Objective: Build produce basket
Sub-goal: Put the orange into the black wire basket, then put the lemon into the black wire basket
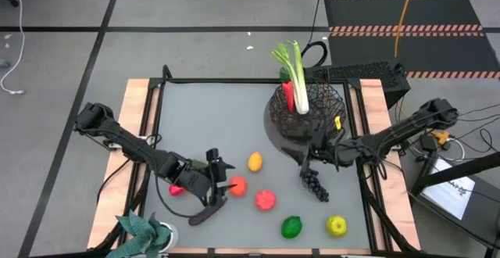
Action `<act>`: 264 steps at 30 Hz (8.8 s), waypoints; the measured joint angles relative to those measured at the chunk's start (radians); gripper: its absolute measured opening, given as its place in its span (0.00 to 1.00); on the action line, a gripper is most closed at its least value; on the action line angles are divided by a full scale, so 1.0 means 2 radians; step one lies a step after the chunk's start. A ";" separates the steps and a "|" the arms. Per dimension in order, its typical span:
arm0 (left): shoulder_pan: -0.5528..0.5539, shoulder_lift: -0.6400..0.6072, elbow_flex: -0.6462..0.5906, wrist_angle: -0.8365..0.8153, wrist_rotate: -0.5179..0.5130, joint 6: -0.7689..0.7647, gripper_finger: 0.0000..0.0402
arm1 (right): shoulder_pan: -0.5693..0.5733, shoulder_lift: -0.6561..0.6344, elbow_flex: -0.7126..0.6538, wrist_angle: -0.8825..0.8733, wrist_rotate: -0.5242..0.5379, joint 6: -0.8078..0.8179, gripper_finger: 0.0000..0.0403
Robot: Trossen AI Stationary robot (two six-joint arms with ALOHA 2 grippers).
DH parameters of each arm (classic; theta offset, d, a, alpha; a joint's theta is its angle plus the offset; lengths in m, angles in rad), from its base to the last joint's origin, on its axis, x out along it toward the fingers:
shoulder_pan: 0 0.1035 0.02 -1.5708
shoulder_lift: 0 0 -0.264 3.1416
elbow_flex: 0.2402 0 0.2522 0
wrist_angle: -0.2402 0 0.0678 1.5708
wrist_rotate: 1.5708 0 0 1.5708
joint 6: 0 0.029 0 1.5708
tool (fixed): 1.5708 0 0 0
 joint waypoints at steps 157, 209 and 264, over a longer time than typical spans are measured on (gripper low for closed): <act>0.022 -0.082 0.000 0.023 0.132 0.082 0.73 | 0.021 0.284 0.261 -0.020 -0.137 -0.376 0.77; 0.006 -0.162 0.001 -0.007 0.028 0.100 0.94 | 0.021 0.193 0.253 -0.266 0.052 -0.156 0.74; 0.000 -0.105 0.000 -0.003 0.025 0.048 0.94 | -0.164 -0.033 -0.019 -0.027 -0.018 -0.031 0.88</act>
